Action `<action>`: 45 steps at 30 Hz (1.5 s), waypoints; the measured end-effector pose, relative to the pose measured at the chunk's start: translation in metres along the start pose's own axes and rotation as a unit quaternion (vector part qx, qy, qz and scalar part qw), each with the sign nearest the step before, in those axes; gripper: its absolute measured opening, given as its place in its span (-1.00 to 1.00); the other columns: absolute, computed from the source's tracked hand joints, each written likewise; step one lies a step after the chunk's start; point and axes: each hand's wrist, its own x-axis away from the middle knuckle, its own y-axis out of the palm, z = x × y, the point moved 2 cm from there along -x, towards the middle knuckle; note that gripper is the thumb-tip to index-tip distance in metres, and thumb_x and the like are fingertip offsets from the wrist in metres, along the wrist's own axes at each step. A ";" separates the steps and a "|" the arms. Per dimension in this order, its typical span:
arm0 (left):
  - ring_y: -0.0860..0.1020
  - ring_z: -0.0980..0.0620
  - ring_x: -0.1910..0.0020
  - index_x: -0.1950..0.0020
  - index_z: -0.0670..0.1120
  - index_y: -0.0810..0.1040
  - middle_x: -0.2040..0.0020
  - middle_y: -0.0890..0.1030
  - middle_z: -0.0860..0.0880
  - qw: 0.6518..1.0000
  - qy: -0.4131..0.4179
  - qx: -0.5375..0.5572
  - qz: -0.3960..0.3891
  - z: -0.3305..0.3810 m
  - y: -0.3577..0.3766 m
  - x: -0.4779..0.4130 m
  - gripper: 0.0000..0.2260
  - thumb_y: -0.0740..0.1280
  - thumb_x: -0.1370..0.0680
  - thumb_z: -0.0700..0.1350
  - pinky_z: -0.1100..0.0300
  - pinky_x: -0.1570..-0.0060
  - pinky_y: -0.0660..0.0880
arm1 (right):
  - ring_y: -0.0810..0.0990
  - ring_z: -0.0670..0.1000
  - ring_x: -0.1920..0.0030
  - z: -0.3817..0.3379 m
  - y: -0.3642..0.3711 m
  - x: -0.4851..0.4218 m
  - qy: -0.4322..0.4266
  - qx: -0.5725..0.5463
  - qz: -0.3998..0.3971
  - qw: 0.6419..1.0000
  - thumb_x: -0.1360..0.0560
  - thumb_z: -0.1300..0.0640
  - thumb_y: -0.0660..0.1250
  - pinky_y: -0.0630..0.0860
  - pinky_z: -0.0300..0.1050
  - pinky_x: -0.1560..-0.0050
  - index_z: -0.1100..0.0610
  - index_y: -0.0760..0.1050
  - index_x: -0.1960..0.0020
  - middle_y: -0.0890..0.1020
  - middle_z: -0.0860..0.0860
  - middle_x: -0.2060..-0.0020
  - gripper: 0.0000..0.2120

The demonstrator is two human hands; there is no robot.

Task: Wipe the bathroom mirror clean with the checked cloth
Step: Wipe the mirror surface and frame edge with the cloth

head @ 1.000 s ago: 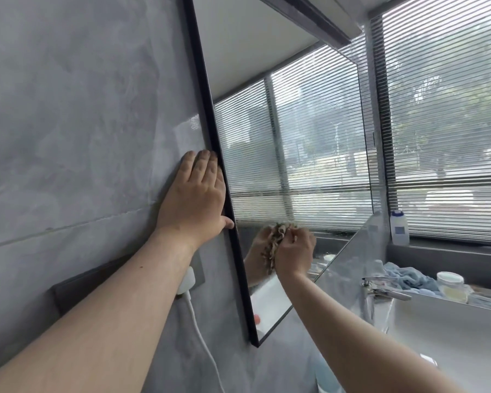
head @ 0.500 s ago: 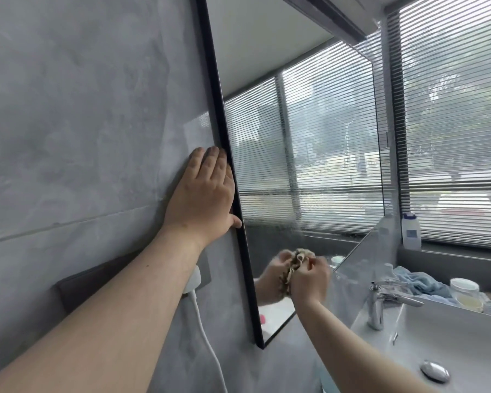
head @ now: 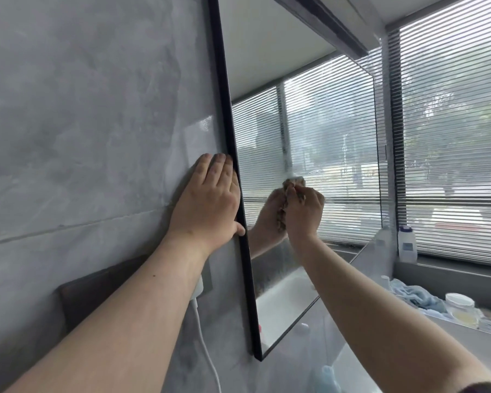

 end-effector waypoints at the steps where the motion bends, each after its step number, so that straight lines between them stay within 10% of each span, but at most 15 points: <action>1: 0.08 -0.22 -0.60 -0.56 -0.31 0.15 -0.59 0.15 -0.27 1.000 -0.001 0.000 0.001 0.000 0.000 0.000 0.05 0.25 -0.40 0.48 -0.17 -0.56 -0.12 | 0.45 0.00 -0.09 0.014 -0.004 0.002 0.012 0.000 -0.002 1.000 -0.55 0.05 0.36 0.34 -0.21 -0.16 0.15 0.62 -0.12 0.52 0.09 -0.08 -0.77; 11: 0.08 -0.22 -0.60 -0.55 -0.30 0.19 -0.58 0.17 -0.27 1.000 -0.001 0.004 -0.001 0.000 0.001 0.000 0.04 0.25 -0.39 0.49 -0.18 -0.57 -0.08 | 0.60 0.14 0.04 0.153 -0.040 0.058 0.215 0.036 0.006 0.976 -0.55 -0.06 0.34 0.59 0.13 -0.12 0.01 0.53 -0.06 0.56 0.18 -0.06 -0.83; 27: -0.23 -0.28 -0.59 -0.51 -0.34 -0.34 -0.58 -0.25 -0.34 0.999 -0.028 0.028 -0.010 0.000 0.010 -0.008 0.23 0.12 -0.36 0.59 -0.16 -0.55 -0.27 | 0.50 0.01 -0.07 -0.026 0.009 -0.010 -0.024 -0.044 -0.030 0.998 -0.56 0.07 0.33 0.46 -0.07 -0.22 0.08 0.53 -0.07 0.39 -0.02 -0.08 -0.87; 45: -0.22 -0.26 -0.59 -0.55 -0.32 -0.29 -0.59 -0.22 -0.33 0.998 -0.037 0.025 -0.032 0.003 0.011 -0.011 0.33 0.03 -0.22 0.68 -0.16 -0.54 -0.29 | 0.46 0.15 -0.08 0.146 -0.044 0.066 0.200 0.058 0.011 0.978 -0.64 0.11 0.20 0.40 0.04 -0.24 0.22 0.44 -0.18 0.41 0.21 -0.15 -0.80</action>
